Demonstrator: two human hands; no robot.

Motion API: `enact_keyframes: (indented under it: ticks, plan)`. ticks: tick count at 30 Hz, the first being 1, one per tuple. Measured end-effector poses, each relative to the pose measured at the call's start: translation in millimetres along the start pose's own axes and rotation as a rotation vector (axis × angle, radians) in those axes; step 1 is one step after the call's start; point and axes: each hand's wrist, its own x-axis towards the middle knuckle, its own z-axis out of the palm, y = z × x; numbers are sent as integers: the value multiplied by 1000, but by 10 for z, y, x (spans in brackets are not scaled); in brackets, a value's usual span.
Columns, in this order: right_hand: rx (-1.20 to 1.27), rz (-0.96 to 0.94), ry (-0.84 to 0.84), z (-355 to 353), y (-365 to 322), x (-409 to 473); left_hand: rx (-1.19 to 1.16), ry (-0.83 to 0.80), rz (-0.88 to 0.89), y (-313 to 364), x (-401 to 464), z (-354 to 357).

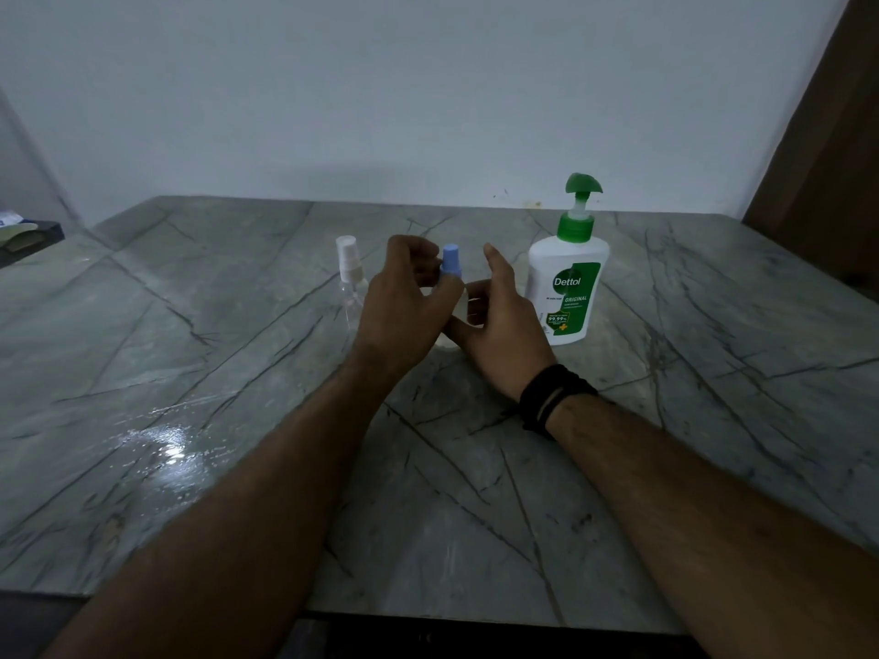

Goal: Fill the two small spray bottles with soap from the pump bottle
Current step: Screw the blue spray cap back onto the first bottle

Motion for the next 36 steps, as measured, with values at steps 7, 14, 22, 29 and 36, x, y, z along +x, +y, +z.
enact_keyframes:
  ticks: [7, 14, 22, 29, 36]
  plan:
    - [19, 5, 3, 8, 0, 3, 23, 28, 4, -3, -2, 17]
    - [19, 7, -3, 4, -5, -1, 5, 12, -10, -8, -6, 15]
    - [5, 5, -9, -11, -10, -8, -39, -5, -18, 9, -30, 12]
    - [-18, 16, -16, 5, 11, 8, -30, -7, -26, 4, -28, 7]
    - [-3, 26, -15, -6, -12, 2, -19, 2, -24, 9, -15, 4]
